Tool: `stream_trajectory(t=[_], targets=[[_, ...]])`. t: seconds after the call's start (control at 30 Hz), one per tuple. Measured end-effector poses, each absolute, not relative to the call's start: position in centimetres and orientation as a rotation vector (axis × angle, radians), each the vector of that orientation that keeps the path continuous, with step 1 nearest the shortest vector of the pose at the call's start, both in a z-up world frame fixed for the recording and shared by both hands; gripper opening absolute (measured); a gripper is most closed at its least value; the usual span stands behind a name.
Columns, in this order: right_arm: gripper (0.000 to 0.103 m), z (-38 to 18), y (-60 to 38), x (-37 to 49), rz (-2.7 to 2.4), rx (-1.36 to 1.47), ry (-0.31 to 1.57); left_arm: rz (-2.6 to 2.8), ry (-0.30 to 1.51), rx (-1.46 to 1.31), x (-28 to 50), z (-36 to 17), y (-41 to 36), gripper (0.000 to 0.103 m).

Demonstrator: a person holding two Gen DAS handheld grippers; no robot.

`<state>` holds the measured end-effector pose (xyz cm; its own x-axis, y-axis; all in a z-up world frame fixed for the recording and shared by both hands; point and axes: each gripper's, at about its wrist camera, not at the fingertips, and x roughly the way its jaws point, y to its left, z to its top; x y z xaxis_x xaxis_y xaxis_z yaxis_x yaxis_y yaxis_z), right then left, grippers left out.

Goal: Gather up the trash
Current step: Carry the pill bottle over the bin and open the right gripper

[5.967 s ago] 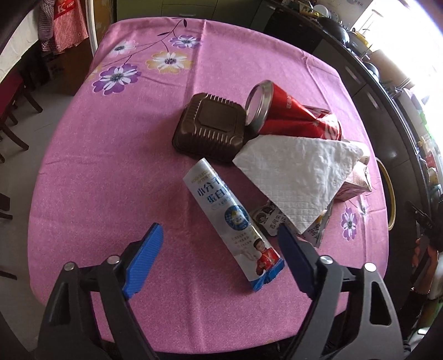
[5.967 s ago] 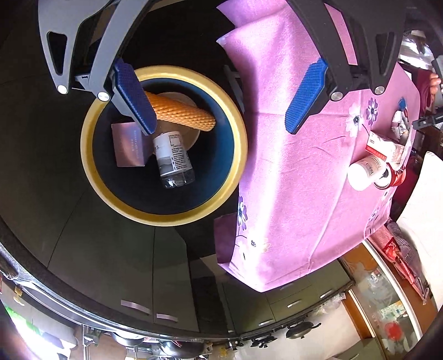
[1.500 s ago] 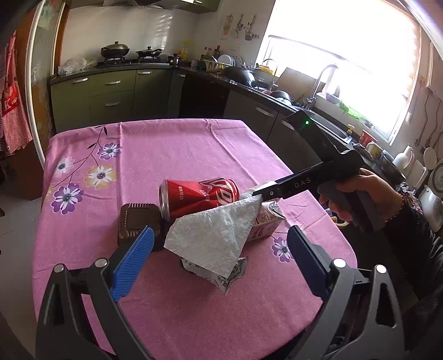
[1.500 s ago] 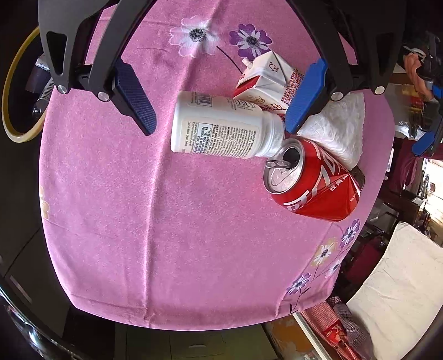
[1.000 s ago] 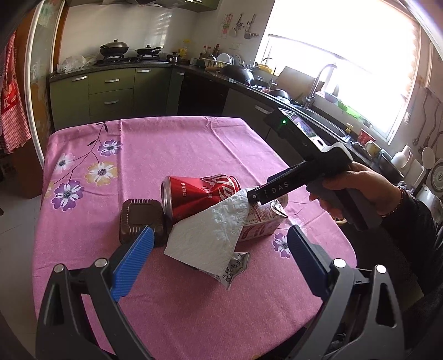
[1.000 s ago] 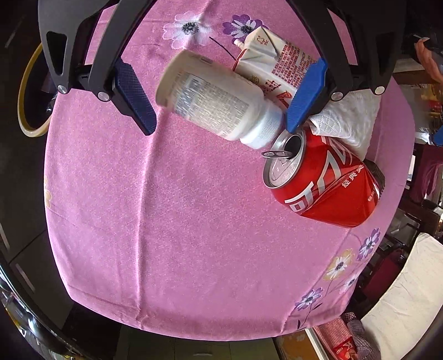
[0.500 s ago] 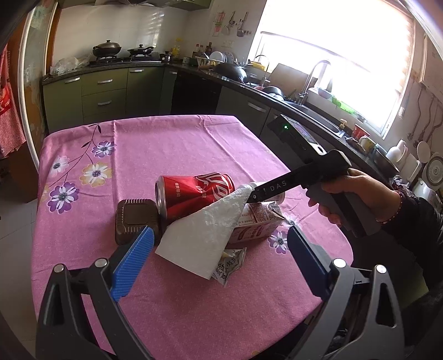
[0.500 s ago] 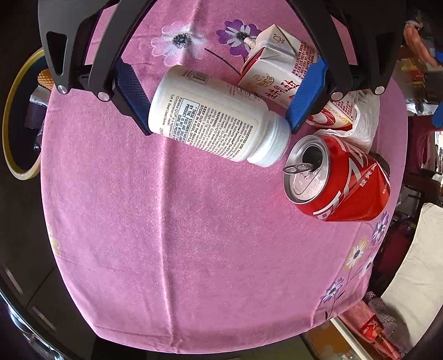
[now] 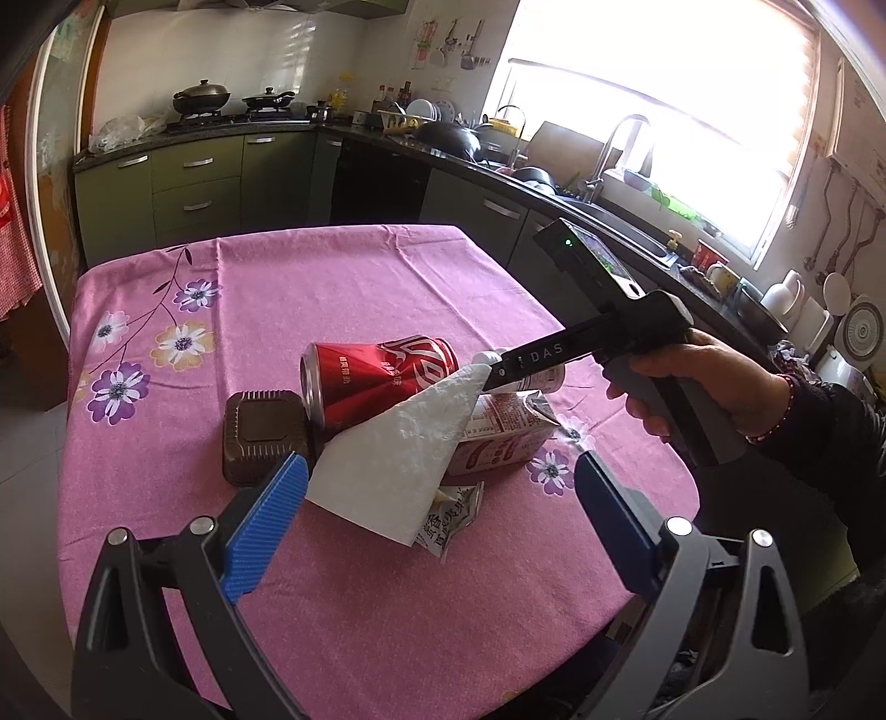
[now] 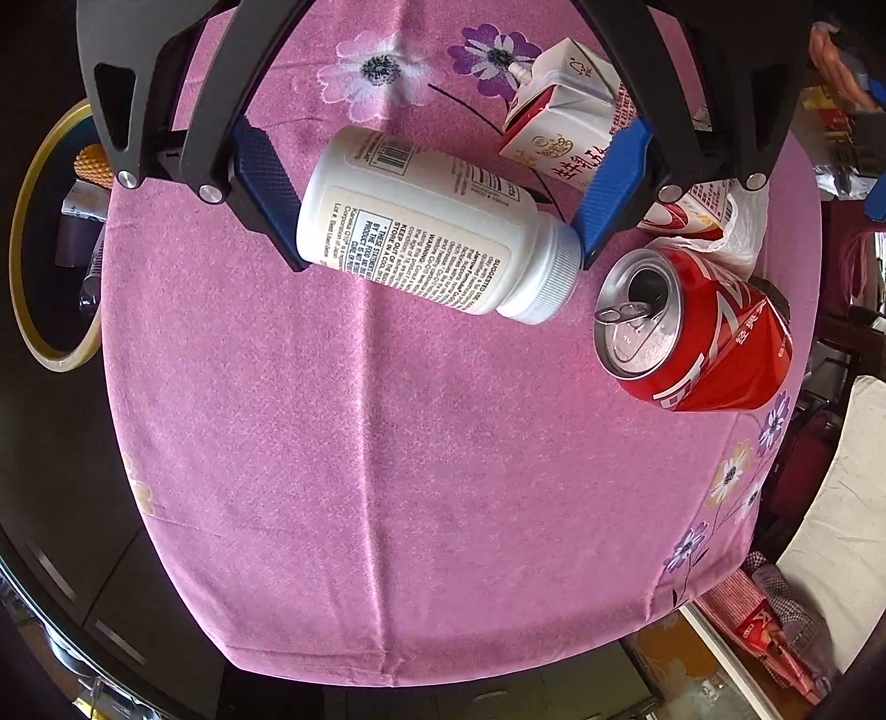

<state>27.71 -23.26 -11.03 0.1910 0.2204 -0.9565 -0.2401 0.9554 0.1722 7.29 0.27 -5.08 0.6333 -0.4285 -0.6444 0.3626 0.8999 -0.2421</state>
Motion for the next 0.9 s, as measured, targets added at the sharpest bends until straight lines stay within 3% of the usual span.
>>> stream_trajectory(t=[0.47, 0.67, 0.9], targets=[[0.091, -6.0, -27.5, 26.0, 0.379, 0.093, 1.235, -0.465, 0.763, -0.061, 7.5, -4.9, -0.8, 0.092], [0.091, -4.4, -37.1, 26.0, 0.191, 0.189, 1.160, -0.486, 0.766, -0.042, 7.6, -4.9, -1.9, 0.092], [0.091, -7.9, -49.0, 27.1, -0.067, 0.277, 1.179, -0.492, 0.782, -0.022, 8.0, -5.2, -3.0, 0.092]])
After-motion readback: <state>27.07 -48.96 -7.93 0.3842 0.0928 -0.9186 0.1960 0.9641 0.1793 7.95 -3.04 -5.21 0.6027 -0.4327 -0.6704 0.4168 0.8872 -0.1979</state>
